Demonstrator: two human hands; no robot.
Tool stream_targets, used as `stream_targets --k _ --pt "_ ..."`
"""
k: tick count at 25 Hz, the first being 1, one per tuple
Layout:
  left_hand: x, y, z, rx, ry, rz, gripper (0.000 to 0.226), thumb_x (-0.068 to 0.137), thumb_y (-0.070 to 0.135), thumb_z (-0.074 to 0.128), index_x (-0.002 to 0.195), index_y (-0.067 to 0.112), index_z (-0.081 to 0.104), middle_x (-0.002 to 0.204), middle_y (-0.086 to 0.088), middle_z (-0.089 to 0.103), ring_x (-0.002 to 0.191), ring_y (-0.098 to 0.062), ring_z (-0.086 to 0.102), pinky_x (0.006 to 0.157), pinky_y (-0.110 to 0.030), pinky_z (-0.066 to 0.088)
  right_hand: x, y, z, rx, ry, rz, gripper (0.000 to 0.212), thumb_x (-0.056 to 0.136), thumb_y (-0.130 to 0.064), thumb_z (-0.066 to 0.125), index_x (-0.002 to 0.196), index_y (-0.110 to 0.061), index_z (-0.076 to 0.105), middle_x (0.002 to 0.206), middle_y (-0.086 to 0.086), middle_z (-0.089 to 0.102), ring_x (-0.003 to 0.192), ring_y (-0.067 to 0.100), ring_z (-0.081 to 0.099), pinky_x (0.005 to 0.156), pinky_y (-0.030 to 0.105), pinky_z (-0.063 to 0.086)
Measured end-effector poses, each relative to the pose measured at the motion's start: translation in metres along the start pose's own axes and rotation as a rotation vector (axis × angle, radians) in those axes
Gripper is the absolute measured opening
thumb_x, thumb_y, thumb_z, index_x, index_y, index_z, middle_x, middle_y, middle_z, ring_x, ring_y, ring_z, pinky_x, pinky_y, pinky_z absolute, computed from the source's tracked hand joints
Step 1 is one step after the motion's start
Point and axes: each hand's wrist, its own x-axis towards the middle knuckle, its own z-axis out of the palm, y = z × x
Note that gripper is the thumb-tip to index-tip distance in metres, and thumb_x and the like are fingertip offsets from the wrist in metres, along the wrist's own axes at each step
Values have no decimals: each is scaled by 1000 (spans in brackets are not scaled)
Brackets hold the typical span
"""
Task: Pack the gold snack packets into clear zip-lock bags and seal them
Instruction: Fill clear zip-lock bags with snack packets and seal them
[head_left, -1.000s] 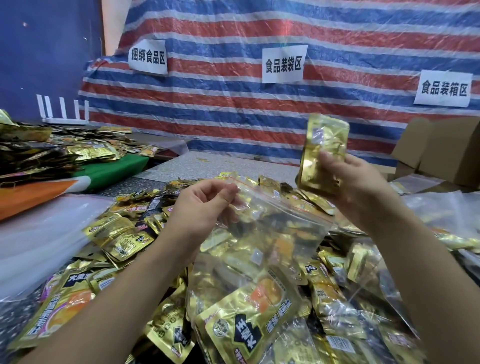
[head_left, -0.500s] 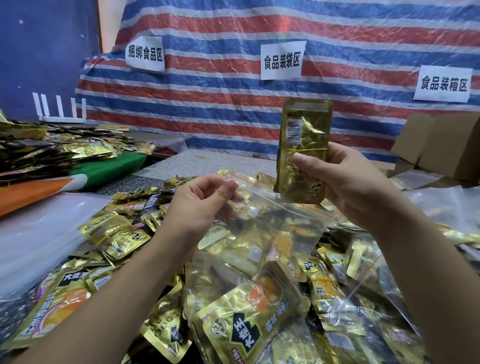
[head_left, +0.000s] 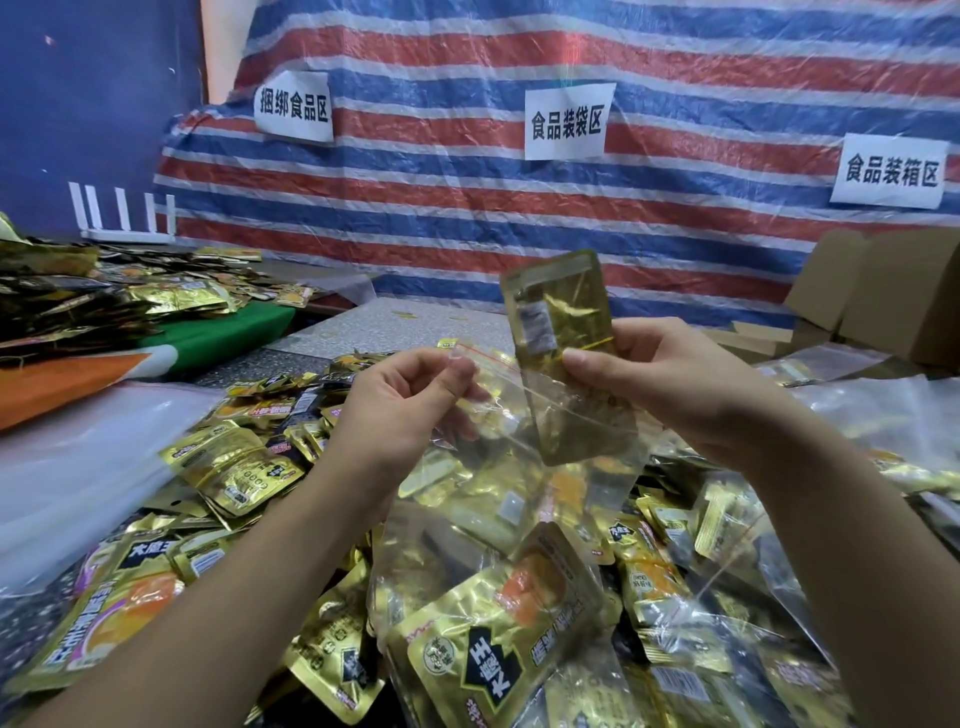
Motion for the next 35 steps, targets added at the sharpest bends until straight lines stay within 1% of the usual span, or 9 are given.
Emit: stream_targets --k 7,11,16,20,25,28,30,32,35 --pt "-1 1 2 33 19 -2 23 81 37 62 81 16 71 76 -5 74 51 -16 63 51 -23 51 -6 -8 2 -296 -174 69 41 76 -46 69 95 -9 73 88 9 76 83 30 72 77 45 56" --pt "-4 2 5 74 9 -2 24 85 35 58 76 18 72 77 -8 74 54 -19 64 54 -27 53 -9 -10 4 -394 -213 73 22 89 -36 68 80 -16 68 60 -10 62 53 1 56 50 15 41" --pt "-8 4 8 83 -8 10 29 87 31 57 83 6 72 71 -11 72 51 -16 64 45 -21 48 -10 -14 5 -597 -226 47 27 92 -41 63 78 -19 63 61 -8 52 53 6 46 52 28 37" --pt "-9 3 10 149 -16 31 25 83 34 60 85 14 75 64 -10 70 52 -11 64 48 -18 48 -11 -16 11 -734 -302 78 26 94 -39 61 86 -15 64 74 5 61 62 12 52 60 44 46" --pt "-12 6 11 180 -48 38 21 79 38 62 78 26 79 77 -2 76 66 -13 70 59 -31 60 -10 -15 23 -876 -379 88 24 95 -37 59 74 -26 56 69 -5 57 57 5 49 56 30 42" --pt "-12 7 12 186 -32 28 22 80 39 62 77 25 79 76 -9 75 63 -19 67 56 -39 59 -8 -12 23 -842 -292 27 20 92 -38 61 82 -21 63 73 -3 60 58 3 50 56 30 42" --pt "-12 8 13 192 -17 39 27 87 34 60 74 17 76 69 -5 73 56 -16 66 47 -29 55 -5 -10 21 -797 -154 -48 21 89 -41 63 82 -21 64 69 -6 59 57 1 49 53 24 39" --pt "-11 8 14 179 12 50 25 92 28 58 77 15 72 70 -3 73 54 -15 67 48 -28 55 -4 -10 21 -737 -70 -106 35 88 -56 56 78 -23 62 66 -8 58 55 1 48 54 27 39" --pt "-10 10 11 140 54 48 25 87 36 57 77 19 73 76 -6 74 57 -22 70 57 -43 59 -6 -15 20 -600 -55 -178 57 84 -77 41 73 -24 61 64 -8 56 55 2 47 54 27 40"
